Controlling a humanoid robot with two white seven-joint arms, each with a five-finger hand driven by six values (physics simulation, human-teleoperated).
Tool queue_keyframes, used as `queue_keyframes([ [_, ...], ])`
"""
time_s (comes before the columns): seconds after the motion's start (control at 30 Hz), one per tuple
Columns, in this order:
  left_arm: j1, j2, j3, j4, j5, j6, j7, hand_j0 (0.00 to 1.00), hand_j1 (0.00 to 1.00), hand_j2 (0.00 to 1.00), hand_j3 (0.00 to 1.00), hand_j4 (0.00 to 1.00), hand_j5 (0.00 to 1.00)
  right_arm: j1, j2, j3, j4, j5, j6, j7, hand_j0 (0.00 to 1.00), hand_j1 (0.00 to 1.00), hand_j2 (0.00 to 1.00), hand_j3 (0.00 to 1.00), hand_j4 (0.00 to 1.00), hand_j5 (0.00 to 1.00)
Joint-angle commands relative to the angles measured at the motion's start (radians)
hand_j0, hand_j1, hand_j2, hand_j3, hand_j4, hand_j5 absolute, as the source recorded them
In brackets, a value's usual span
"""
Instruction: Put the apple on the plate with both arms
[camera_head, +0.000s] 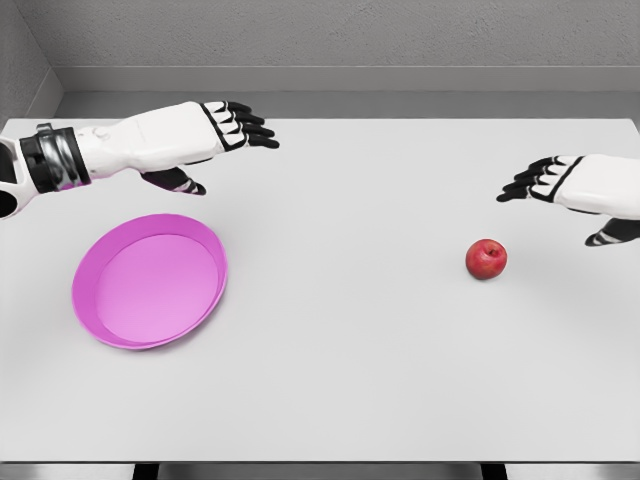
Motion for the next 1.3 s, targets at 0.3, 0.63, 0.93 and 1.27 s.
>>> queue_keyframes([
  [0.3, 0.020, 0.015, 0.009, -0.042, 0.008, 0.001, -0.014, 1.00, 1.00, 1.00, 1.00, 1.00, 1.00, -0.032, 0.006, 0.006, 0.019, -0.003, 0.000, -0.107, 1.00, 1.00, 1.00, 1.00, 1.00, 1.00],
  [0.63, 0.032, 0.029, 0.038, -0.044, 0.012, 0.001, -0.087, 1.00, 1.00, 1.00, 1.00, 1.00, 1.00, -0.055, 0.130, 0.101, 0.189, -0.162, -0.003, 0.001, 1.00, 1.00, 1.00, 1.00, 1.00, 1.00],
  [0.93, 0.034, 0.032, 0.035, -0.044, 0.014, 0.001, -0.091, 1.00, 1.00, 1.00, 1.00, 1.00, 1.00, -0.094, 0.158, 0.239, 0.309, -0.095, 0.021, 0.001, 1.00, 1.00, 1.00, 1.00, 1.00, 1.00],
  [1.27, 0.037, 0.023, 0.034, -0.041, 0.014, 0.001, -0.094, 1.00, 1.00, 1.00, 1.00, 1.00, 1.00, -0.146, 0.242, 0.304, 0.408, -0.043, 0.026, 0.001, 1.00, 1.00, 1.00, 1.00, 1.00, 1.00],
])
